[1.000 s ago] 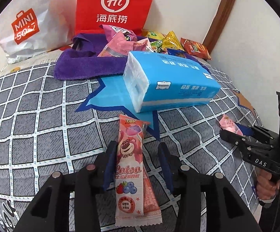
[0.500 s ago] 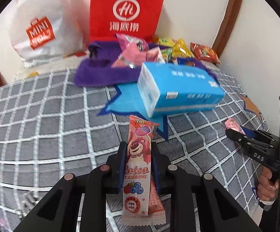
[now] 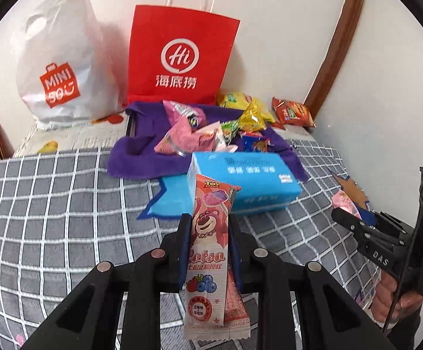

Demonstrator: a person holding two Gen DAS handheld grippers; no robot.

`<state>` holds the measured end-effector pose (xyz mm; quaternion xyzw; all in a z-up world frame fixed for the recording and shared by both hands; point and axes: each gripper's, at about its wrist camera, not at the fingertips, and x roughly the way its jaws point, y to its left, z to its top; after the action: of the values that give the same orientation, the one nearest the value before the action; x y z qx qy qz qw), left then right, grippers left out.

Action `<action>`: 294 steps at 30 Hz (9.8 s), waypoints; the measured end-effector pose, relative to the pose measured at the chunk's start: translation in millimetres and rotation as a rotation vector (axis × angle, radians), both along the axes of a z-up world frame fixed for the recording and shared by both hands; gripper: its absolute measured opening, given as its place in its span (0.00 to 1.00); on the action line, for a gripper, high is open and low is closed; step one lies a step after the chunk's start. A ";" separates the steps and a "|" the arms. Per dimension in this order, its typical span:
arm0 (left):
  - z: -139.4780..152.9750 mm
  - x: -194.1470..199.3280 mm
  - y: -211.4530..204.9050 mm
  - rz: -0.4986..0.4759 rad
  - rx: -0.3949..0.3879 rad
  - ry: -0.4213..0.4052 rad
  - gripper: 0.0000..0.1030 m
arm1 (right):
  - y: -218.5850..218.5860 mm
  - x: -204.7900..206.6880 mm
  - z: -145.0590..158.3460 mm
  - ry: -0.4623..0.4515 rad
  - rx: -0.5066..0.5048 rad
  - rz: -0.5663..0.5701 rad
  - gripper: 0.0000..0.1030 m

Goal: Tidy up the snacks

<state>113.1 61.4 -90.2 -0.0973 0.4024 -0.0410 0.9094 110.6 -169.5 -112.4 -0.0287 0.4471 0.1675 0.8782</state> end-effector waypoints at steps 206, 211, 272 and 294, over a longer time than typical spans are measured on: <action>118.3 -98.7 -63.8 0.006 0.033 -0.154 0.99 | -26.2 -102.6 155.9 -0.163 -0.008 -0.122 0.94; 121.7 -119.0 -75.0 -0.003 0.047 -0.178 0.99 | -36.1 -122.5 159.4 -0.159 0.028 -0.142 0.95; 132.1 -147.6 -86.6 0.040 0.073 -0.195 0.99 | -53.3 -157.1 177.4 -0.214 0.056 -0.181 0.95; 129.9 -147.1 -83.6 0.041 0.070 -0.191 0.99 | -51.4 -154.7 177.0 -0.216 0.054 -0.172 0.95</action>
<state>-34.0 -22.2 39.7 -0.0694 0.3131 -0.0174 0.9470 -44.0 -220.9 64.7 0.0157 0.3462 0.0995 0.9327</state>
